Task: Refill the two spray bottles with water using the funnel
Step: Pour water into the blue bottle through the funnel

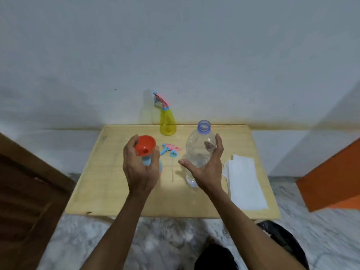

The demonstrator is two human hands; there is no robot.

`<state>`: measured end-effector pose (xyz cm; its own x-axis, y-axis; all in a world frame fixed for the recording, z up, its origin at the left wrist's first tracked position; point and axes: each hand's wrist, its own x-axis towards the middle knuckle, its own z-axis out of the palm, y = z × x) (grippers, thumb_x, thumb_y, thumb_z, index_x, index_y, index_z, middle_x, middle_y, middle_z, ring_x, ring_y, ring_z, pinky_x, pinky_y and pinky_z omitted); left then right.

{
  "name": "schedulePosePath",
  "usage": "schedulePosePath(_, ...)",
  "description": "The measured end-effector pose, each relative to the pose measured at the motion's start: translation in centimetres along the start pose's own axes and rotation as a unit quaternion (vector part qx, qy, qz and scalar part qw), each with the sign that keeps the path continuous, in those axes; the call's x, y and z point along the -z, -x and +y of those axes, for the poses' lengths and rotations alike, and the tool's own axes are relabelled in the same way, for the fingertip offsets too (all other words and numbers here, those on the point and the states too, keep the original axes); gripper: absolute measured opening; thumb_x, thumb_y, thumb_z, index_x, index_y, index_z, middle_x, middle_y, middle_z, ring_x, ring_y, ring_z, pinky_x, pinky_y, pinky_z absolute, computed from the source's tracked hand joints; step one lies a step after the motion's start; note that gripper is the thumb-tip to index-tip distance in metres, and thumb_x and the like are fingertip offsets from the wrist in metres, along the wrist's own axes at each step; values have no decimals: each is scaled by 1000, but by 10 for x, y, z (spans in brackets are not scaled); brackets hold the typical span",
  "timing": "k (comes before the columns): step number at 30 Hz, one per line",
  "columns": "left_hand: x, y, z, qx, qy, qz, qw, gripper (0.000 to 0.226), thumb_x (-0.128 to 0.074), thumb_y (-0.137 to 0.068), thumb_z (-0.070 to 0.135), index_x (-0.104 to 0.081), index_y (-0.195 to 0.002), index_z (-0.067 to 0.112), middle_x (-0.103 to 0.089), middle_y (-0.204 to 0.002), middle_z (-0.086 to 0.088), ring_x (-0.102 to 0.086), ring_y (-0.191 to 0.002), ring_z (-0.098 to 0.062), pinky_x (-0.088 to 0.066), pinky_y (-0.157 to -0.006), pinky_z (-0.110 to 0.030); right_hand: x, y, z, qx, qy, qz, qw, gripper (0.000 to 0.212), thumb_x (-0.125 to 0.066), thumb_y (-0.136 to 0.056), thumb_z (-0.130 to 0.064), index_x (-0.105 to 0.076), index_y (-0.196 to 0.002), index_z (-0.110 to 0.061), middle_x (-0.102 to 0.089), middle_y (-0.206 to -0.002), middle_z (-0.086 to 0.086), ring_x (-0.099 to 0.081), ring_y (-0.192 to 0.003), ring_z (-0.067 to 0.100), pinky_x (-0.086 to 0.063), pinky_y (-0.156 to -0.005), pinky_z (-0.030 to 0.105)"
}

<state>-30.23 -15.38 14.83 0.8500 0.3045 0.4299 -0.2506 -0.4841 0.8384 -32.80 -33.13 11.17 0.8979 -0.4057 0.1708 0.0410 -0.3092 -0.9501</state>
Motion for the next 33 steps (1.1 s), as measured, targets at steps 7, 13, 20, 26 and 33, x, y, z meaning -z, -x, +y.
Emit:
schedulePosePath(7, 13, -31, -47, 138, -83, -104, 981, 103, -70, -68, 61, -33, -150, 11, -39, -149, -10, -45, -135, -25, -38, -112, -43, -25, -30, -1, 37, 39, 34, 998, 118, -89, -60, -60, -16, -151, -41, -32, -134, -48, -56, -121, 7, -52, -90, 35)
schedulePosePath(13, 10, -39, -67, 173, -100, -157, 967, 123, -75, -56, 74, -25, -154, 19, -34, -155, -3, -47, -133, -20, -44, -106, -48, -23, -59, 3, 28, 47, 36, 998, 112, -90, -65, -54, -16, -148, -42, -63, -127, 0, -66, -107, 18, -59, -85, 46)
schedulePosePath(20, 5, -49, -73, 163, -103, -176, 965, 121, -75, -52, 75, -30, -152, 23, -41, -152, -1, -47, -133, -24, -48, -103, -51, -4, -76, -20, 140, 12, 46, 989, 118, -93, -65, -41, -18, -154, -23, -21, -144, -50, -66, -111, 12, -51, -86, 10)
schedulePosePath(26, 2, -45, -79, 132, -111, -164, 971, 114, -73, -55, 75, -39, -147, 16, -49, -143, -8, -54, -123, -27, -54, -94, -50, -4, -95, -60, 177, 6, 2, 984, 116, -94, -66, -30, -12, -144, -53, -57, -123, -7, -67, -99, 3, -60, -81, 45)
schedulePosePath(33, 2, -55, -64, 223, -31, -155, 962, 102, -83, -51, 50, -47, -142, 22, -59, -121, 2, -56, -109, -19, -45, -88, -29, 0, -117, -95, 233, 90, -130, 960, 113, -93, -66, -38, -15, -141, -70, -59, -110, -13, -67, -86, 6, -58, -77, 39)
